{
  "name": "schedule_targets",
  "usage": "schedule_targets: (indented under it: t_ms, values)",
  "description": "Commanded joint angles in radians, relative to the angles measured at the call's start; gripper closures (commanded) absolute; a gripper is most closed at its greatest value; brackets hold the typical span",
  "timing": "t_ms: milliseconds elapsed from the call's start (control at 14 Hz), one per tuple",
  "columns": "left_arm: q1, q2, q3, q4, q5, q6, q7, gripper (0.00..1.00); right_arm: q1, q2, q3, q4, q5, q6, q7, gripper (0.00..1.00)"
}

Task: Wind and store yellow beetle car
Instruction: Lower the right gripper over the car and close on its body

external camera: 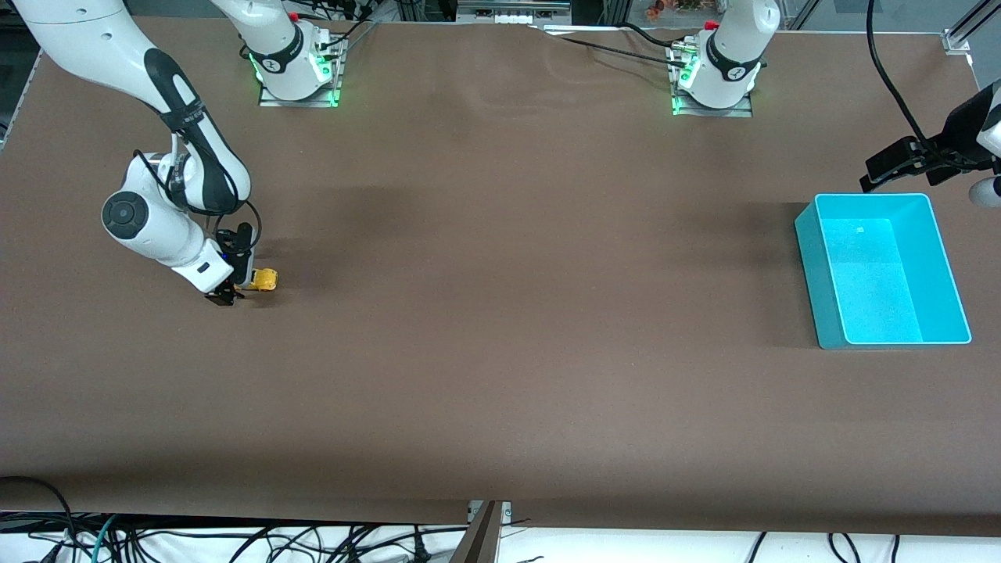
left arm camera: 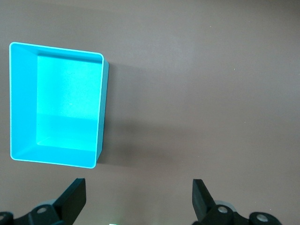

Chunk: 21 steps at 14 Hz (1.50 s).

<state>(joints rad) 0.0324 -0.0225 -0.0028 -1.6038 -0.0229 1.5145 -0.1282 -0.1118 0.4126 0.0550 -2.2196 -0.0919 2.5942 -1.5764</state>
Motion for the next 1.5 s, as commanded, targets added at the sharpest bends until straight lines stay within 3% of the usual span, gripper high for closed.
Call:
schedule_targets:
  t_ms: [0, 356, 570, 1425]
  values:
    - [0.008, 0.01, -0.003, 0.025, -0.028, -0.019, 0.006, 0.0, 0.0, -0.034, 0.023, -0.002, 0.001, -0.009, -0.008, 0.02]
    - [0.008, 0.01, -0.003, 0.025, -0.028, -0.019, 0.006, 0.0, 0.0, -0.052, 0.028, 0.0, 0.001, -0.022, -0.007, 0.02]
    - [0.008, 0.01, -0.003, 0.025, -0.028, -0.017, 0.006, 0.0, 0.0, -0.075, 0.026, 0.0, 0.001, -0.062, -0.007, 0.12]
    - [0.007, 0.01, -0.003, 0.025, -0.028, -0.019, 0.006, 0.0, -0.005, -0.043, 0.026, -0.003, 0.001, -0.029, -0.016, 0.11]
